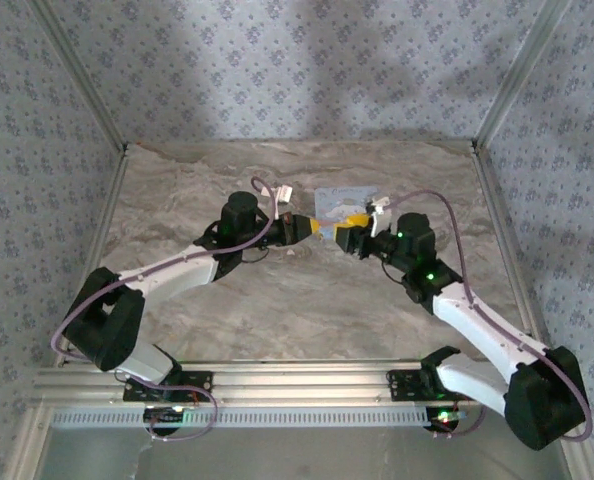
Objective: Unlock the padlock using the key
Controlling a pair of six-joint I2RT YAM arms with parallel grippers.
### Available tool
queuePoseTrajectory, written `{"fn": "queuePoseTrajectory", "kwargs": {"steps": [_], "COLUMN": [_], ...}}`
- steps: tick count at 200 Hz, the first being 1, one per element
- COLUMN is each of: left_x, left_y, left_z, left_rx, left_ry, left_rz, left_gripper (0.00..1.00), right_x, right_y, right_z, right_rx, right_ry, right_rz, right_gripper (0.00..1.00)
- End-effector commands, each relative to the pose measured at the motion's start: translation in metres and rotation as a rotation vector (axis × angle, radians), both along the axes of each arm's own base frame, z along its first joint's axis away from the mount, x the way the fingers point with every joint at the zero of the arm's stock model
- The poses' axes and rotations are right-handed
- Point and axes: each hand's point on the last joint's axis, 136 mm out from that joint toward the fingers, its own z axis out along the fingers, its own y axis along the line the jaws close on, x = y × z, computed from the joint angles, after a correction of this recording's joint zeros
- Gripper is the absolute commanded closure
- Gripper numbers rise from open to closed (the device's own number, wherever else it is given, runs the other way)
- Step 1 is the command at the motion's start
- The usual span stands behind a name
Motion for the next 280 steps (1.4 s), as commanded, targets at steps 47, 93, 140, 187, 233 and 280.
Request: {"fn": "queuePoseTrajectory", "kwargs": {"steps": [47,93,140,187,233,280], "left_x": [-0.007,-0.007,-0.008,-0.007,-0.006,-0.006], "left_y": [-0.001,-0.001,-0.002,0.0,0.0,0.0], "left_z": [0.03,0.03,0.029,0.027,0.026,0.024], "left_rx": [-0.029,-0.031,-0.027,-0.023,-0.018,-0.015], "left_ry": [-0.094,-0.094,-0.094,-0.092,-0.091,-0.089], "left_rz": [-0.027,-0.029,-0.031,-0.025,-0.02,-0.02], "left_gripper": [1.0,1.0,1.0,1.0,1.0,1.0], "right_x": [-0.02,-0.02,-0.021,-0.019,-0.02,-0.021], "right_y": [0.032,0.047,0.057,0.056,0.051,0.046], "right_z": [0.01,-0.003,-0.008,-0.012,-0.016,-0.015], "right_rx": [0.19,0.172,0.161,0.146,0.135,0.136], "right_ry": [0.118,0.172,0.193,0.207,0.217,0.212], "right_rz": [0.277,0.322,0.348,0.336,0.317,0.302], "right_gripper": [0.46,0.53,0.63,0.72,0.75,0.85]}}
